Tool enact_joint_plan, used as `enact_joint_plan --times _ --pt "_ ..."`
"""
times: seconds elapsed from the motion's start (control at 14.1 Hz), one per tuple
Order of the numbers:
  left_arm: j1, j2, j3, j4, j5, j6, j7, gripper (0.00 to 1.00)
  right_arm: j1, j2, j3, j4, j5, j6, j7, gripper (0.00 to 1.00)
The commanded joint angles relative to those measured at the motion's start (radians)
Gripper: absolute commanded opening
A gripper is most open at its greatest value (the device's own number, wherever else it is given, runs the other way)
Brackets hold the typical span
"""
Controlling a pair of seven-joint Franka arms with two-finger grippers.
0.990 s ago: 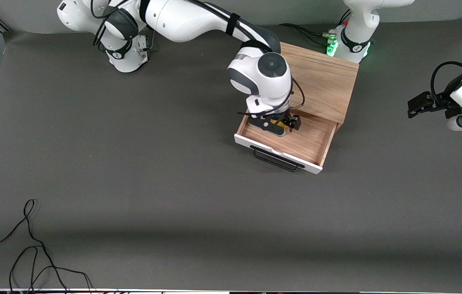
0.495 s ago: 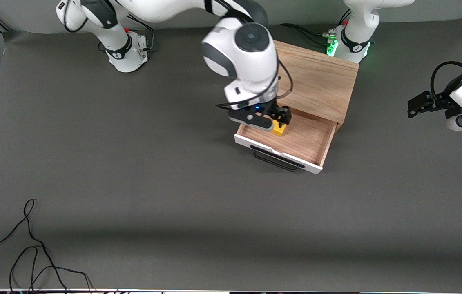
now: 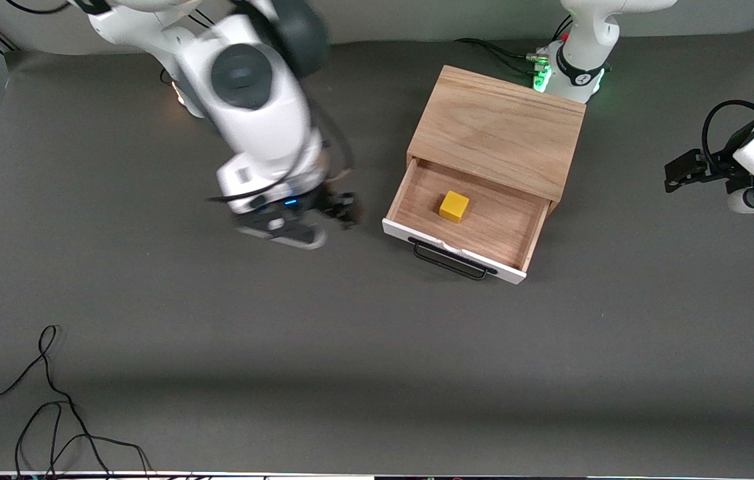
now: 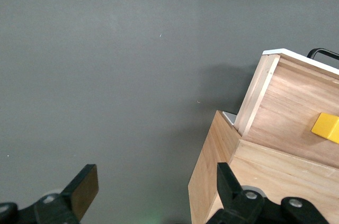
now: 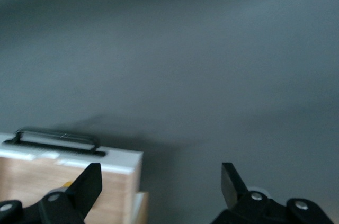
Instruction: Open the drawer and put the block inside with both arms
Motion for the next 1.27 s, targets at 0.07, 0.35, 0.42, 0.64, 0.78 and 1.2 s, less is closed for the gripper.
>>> enact_joint_plan --times 0.07,0.35,0.42,0.64,0.78,1.2 --pt "-0.016 -0.006 0.009 0.001 0.006 -0.013 0.017 1.00 -0.196 -0.244 0.007 -0.265 0.045 0.030 -0.253 1.00" --pt "-0.018 -0.003 0.009 0.001 0.006 -0.013 0.017 1.00 -0.249 -0.428 -0.138 -0.487 0.099 0.119 -0.464 1.00" --pt "-0.018 -0.003 0.009 0.001 0.006 -0.013 0.017 1.00 -0.247 -0.456 -0.164 -0.518 0.099 0.116 -0.494 1.00" --pt "-0.016 -0.002 0.009 0.001 0.006 -0.013 0.017 1.00 -0.250 -0.487 -0.181 -0.557 0.032 0.093 -0.575 1.00" --pt "-0.018 -0.002 0.009 0.001 0.006 -0.013 0.017 1.00 -0.252 -0.481 -0.210 -0.557 0.015 0.093 -0.632 1.00" --pt "-0.016 -0.002 0.009 -0.001 0.006 -0.013 0.017 1.00 -0.252 -0.438 -0.246 -0.508 0.011 0.076 -0.764 1.00"
